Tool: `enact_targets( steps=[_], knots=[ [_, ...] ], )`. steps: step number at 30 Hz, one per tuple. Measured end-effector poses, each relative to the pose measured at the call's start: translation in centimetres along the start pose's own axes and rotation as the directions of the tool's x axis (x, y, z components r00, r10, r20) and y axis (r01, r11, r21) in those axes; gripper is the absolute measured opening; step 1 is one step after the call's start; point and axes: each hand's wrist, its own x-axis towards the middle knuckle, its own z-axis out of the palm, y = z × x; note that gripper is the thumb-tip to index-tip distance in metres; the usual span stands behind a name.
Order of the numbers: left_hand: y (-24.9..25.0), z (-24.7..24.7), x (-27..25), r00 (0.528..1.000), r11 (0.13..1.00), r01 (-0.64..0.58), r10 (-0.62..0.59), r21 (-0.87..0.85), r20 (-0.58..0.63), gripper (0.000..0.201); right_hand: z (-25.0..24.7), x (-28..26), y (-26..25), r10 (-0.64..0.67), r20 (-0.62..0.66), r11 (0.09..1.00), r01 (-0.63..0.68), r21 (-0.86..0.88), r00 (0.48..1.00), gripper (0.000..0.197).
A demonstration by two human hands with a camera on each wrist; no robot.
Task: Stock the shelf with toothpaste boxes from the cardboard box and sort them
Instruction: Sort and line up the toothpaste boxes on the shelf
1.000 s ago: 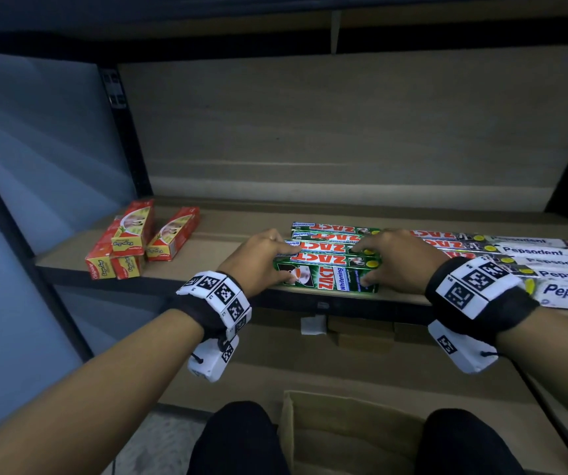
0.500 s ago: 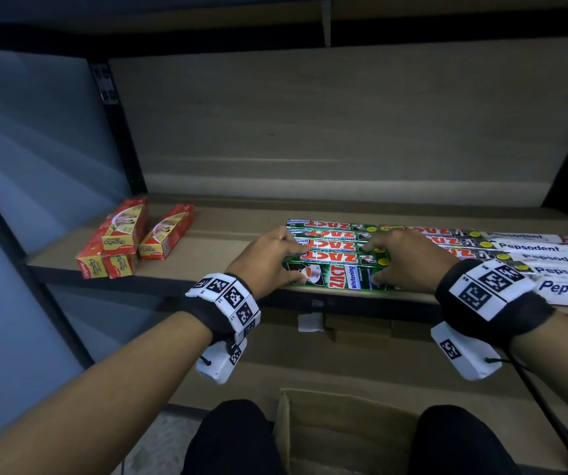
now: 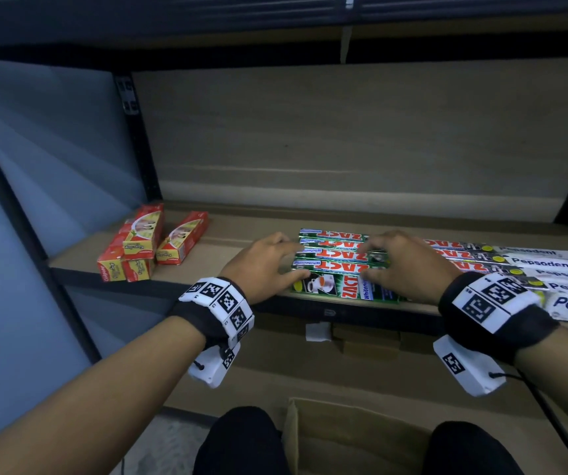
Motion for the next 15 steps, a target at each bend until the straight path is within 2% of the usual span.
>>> enact_targets(
  steps=[8,13,15],
  knots=[
    [-7.0,-3.9,-3.9,0.991,0.979,0.118,-0.107,0.163,-0.076,0.059,1.8,2.8,-8.2,-0.199,-0.057,0.978,0.201,0.045,0.978,0.035],
    [-11.6,-5.9,-6.7,0.976,0.910,0.197,-0.145,0.364,-0.165,0.064,4.3,5.4,-14.5,-0.273,-0.018,0.957,0.273,0.100,0.962,0.037],
    [-13.0,-6.7,-7.4,0.962,0.868,0.261,-0.198,0.422,-0.187,0.060,5.8,6.5,-16.8,-0.287,0.013,0.952,0.283,0.119,0.958,0.038]
  ],
)
